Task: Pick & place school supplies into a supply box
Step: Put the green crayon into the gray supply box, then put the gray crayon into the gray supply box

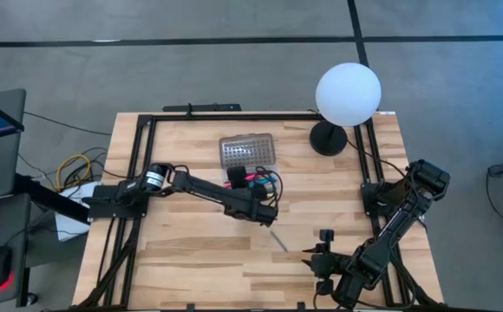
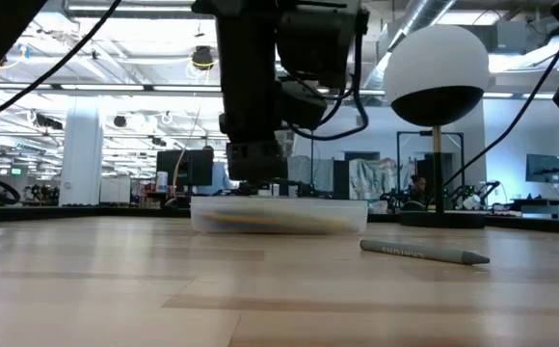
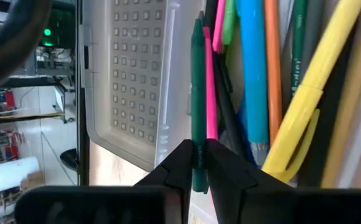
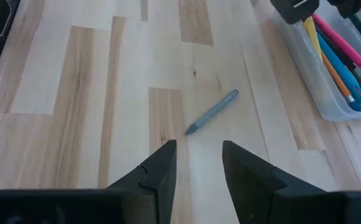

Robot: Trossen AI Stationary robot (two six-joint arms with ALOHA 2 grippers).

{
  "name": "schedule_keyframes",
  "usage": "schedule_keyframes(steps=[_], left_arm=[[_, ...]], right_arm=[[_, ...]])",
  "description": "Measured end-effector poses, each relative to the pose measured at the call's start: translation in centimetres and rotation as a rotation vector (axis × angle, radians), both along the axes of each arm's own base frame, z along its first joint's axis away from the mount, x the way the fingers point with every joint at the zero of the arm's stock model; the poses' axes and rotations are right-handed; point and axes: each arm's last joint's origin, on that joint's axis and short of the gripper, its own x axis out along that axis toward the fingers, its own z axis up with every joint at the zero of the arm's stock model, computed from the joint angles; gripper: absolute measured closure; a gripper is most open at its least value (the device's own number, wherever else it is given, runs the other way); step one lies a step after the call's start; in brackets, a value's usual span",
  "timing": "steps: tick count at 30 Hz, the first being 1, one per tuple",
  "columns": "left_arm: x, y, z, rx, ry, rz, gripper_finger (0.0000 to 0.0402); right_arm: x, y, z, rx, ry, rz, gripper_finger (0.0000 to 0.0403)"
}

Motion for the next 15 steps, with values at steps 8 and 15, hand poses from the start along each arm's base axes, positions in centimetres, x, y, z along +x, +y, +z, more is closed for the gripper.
schedule_keyframes(steps=[8, 15], left_arm=[[-0.1, -0.7, 0.0, 0.013, 0.016, -0.04, 0.0306], [-0.3, -2.6, 0.0, 0.015, 0.056, -0.138, 0.027]], right_arm=[[0.0, 0.0, 0.0, 0.002, -0.001, 0.0, 0.0281], [0.0, 0.0, 0.0, 0.003, -0.002, 0.0, 0.0281]])
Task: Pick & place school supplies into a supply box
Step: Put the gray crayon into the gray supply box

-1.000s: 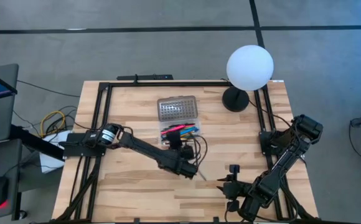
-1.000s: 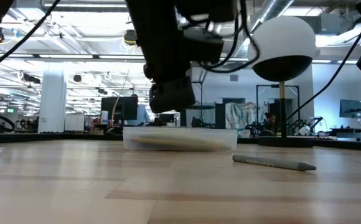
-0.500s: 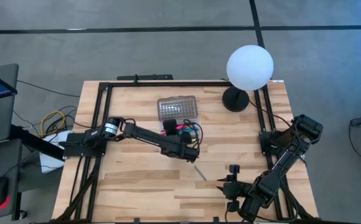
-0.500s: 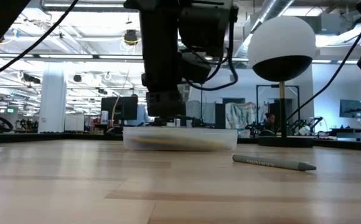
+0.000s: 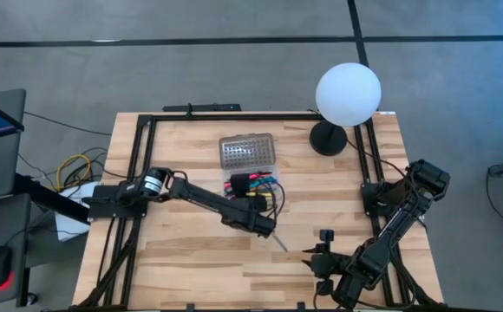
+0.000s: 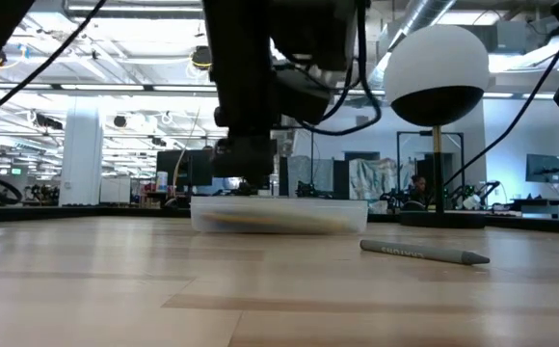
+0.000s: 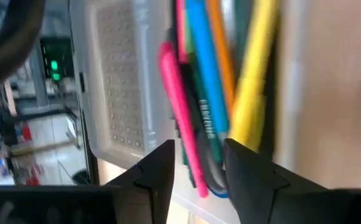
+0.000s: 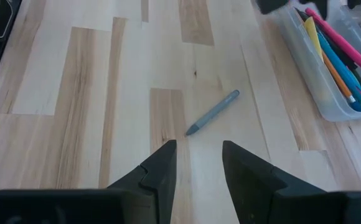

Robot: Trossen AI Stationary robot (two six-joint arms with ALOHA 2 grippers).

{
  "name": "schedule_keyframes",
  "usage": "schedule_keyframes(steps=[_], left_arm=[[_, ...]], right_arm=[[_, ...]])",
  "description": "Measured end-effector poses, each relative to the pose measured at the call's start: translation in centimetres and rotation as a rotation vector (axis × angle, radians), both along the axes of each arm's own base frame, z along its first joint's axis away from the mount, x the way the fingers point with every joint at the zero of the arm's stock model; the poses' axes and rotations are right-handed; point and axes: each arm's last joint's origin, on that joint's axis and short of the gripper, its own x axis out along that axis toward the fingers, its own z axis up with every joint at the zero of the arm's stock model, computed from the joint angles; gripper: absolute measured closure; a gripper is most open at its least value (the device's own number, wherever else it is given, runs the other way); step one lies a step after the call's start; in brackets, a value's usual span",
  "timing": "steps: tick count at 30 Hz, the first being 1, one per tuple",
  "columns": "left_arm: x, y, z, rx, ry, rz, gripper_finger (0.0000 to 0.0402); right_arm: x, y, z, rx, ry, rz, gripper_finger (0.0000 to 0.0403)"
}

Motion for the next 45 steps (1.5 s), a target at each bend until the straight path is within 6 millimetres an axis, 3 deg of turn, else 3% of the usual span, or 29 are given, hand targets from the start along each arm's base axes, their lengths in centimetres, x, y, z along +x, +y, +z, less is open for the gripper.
schedule_keyframes(steps=[12, 19, 26, 33, 40, 45], left_arm=[[0.2, -4.9, 0.1, 0.084, -0.012, -0.274, 0.0272], [1.6, -6.9, -0.2, -0.191, -0.041, -0.469, 0.0272], [3.4, -8.3, 0.3, -0.426, -0.189, -0.653, 0.0272], [4.2, -8.5, 0.7, -0.487, -0.246, -0.744, 0.0272], [5.3, -7.2, -1.2, -0.577, -0.243, -0.762, 0.0272], [5.6, -6.5, -1.5, -0.648, -0.248, -0.775, 0.0272]], right_arm=[[0.0, 0.0, 0.0, 0.007, -0.003, -0.005, 0.0281], [0.0, 0.0, 0.0, 0.009, -0.004, -0.006, 0.0281], [-0.4, 0.1, -0.2, 0.083, 0.042, -0.051, 0.0281], [-1.7, 0.5, -0.4, 0.132, 0.082, -0.088, 0.0281], [-2.0, 0.9, -0.3, 0.149, 0.072, -0.074, 0.0281], [-2.0, 0.9, -0.3, 0.145, 0.069, -0.07, 0.0281]])
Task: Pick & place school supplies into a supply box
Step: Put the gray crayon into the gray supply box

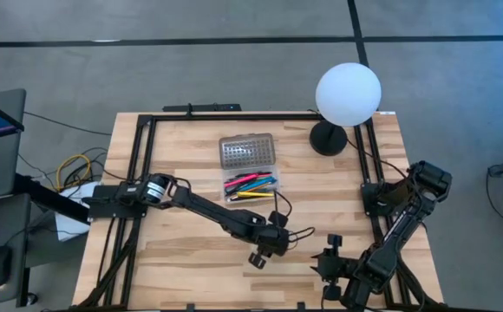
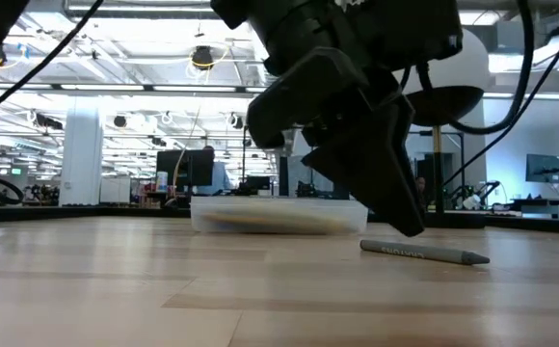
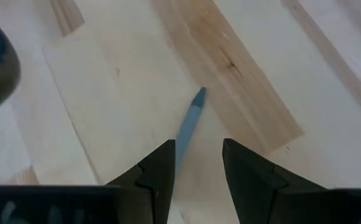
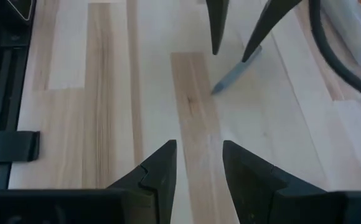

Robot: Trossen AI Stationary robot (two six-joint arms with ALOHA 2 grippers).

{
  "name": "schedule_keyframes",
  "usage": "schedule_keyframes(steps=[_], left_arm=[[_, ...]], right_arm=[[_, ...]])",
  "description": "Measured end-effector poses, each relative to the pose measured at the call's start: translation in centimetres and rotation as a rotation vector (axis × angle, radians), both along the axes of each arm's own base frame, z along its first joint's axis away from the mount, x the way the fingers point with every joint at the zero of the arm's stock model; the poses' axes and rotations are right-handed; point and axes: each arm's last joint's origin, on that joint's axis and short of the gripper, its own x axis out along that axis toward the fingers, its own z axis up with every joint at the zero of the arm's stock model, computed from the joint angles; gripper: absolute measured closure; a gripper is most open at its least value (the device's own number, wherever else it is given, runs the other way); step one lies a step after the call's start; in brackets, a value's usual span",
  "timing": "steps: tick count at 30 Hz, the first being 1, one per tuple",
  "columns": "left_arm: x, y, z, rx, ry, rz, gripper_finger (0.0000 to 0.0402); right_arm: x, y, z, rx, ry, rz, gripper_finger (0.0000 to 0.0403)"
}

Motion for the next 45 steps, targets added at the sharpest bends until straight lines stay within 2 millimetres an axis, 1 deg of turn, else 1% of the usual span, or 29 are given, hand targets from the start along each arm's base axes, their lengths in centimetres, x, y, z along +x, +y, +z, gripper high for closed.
schedule_keyframes(steps=[7, 15, 17, 24, 32, 38, 45], left_arm=[[0.2, 0.8, -0.2, -0.035, 0.02, 0.009, 0.0272], [0.8, 1.4, -3.5, -0.074, 0.097, 0.015, 0.0272], [0.8, 1.7, -3.7, -0.082, 0.11, 0.031, 0.0272], [0.7, 2.0, -3.7, -0.101, 0.135, 0.085, 0.0272], [0.3, 2.1, -2.6, -0.112, 0.169, 0.222, 0.0272], [0.0, 1.6, -2.1, -0.112, 0.219, 0.304, 0.0272], [-1.0, 0.8, -1.8, -0.091, 0.305, 0.358, 0.0272]], right_arm=[[0.0, 0.0, 0.0, -0.005, -0.013, -0.003, 0.0281], [0.1, 0.0, 0.0, -0.004, -0.018, -0.002, 0.0281], [0.1, 0.0, 0.0, -0.006, -0.018, -0.002, 0.0281], [0.1, 0.0, 0.0, -0.007, -0.018, -0.003, 0.0281], [0.1, 0.0, 0.0, -0.008, -0.019, -0.003, 0.0281], [0.2, -0.1, 0.0, -0.008, -0.019, -0.007, 0.0281], [0.2, -0.1, 0.0, -0.008, -0.019, -0.008, 0.0281]])
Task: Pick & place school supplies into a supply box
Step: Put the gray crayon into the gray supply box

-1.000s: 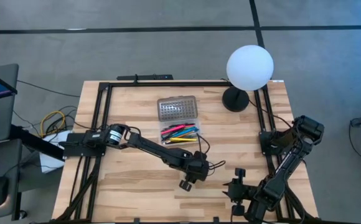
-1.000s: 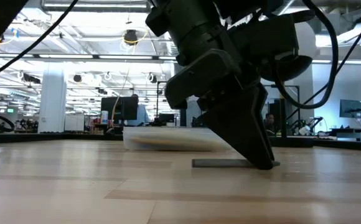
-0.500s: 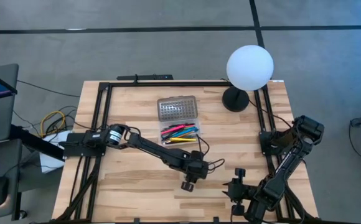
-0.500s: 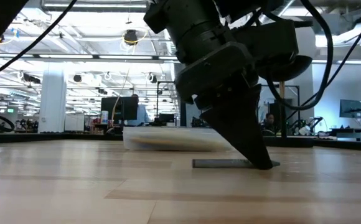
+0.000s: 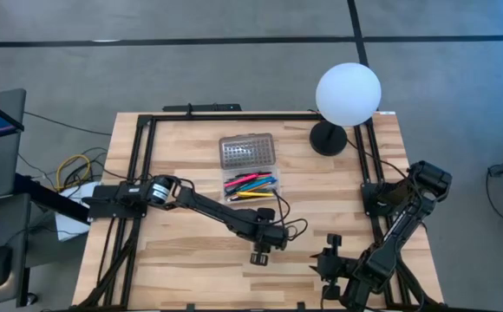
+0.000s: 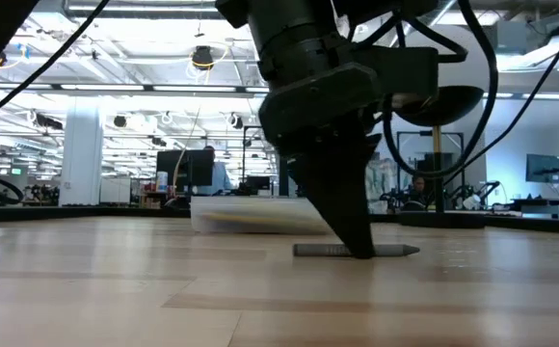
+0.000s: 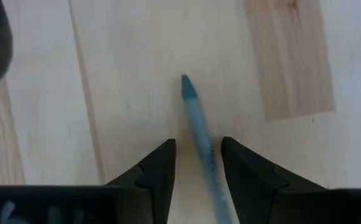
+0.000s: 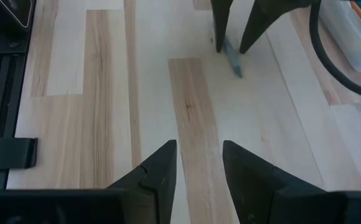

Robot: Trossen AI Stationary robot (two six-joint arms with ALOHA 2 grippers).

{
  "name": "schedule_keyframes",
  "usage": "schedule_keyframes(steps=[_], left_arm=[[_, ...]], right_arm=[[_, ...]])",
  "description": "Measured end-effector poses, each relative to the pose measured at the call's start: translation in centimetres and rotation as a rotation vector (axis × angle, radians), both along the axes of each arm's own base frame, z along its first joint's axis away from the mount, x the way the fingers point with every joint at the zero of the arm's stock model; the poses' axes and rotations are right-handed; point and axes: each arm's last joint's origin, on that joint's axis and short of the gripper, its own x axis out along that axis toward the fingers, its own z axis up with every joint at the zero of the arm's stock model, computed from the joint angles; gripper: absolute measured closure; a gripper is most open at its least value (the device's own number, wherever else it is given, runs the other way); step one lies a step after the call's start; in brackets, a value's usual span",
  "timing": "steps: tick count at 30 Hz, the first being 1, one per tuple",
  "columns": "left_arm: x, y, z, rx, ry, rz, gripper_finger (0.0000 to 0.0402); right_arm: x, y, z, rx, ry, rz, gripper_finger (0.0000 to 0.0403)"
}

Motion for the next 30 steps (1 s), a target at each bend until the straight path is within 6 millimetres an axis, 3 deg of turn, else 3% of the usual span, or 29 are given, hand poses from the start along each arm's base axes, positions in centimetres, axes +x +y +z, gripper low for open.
schedule_keyframes(steps=[8, 20, 30], left_arm=[[-0.8, -0.6, -0.1, 0.038, 0.055, 0.012, 0.0281], [-1.2, -0.7, -0.1, 0.064, 0.082, 0.001, 0.0388], [-1.7, -2.0, -0.1, 0.226, 0.032, -0.019, 0.0385]], right_arm=[[0.0, 0.0, 0.0, 0.0, 0.0, 0.0, 0.0281], [0.0, 0.0, 0.0, 0.0, 0.0, 0.0, 0.0281], [0.0, 0.0, 0.0, 0.0, 0.0, 0.0, 0.0281]])
